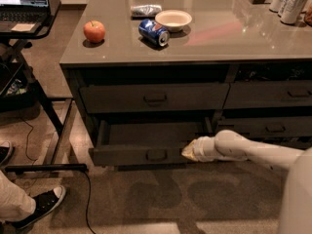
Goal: Close middle drawer
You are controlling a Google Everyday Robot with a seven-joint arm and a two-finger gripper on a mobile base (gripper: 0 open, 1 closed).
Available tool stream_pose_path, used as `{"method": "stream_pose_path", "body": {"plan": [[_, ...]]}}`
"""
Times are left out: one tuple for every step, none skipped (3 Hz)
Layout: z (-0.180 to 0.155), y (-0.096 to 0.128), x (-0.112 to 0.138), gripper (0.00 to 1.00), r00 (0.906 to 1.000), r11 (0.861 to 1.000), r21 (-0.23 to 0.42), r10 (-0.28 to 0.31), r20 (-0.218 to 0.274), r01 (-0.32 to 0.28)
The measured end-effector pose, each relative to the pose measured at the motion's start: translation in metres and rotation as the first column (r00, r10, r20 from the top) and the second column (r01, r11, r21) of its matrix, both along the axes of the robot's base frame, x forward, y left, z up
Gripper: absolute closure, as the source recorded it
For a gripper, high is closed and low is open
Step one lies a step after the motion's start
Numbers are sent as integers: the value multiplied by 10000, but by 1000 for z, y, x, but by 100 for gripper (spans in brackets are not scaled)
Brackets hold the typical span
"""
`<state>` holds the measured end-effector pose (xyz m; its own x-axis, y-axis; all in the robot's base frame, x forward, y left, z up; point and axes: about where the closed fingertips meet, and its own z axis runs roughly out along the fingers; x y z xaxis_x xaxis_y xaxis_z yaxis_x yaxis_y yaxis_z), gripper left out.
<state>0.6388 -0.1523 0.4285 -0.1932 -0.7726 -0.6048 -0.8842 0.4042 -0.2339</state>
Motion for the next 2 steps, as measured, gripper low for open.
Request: {"method": "stream_pose_path", "body": {"plan": [[-6, 1, 38, 40, 10000, 10000, 5, 69, -16, -69], [-9, 3, 63, 16, 9999, 9997, 196, 133, 62, -134]]}}
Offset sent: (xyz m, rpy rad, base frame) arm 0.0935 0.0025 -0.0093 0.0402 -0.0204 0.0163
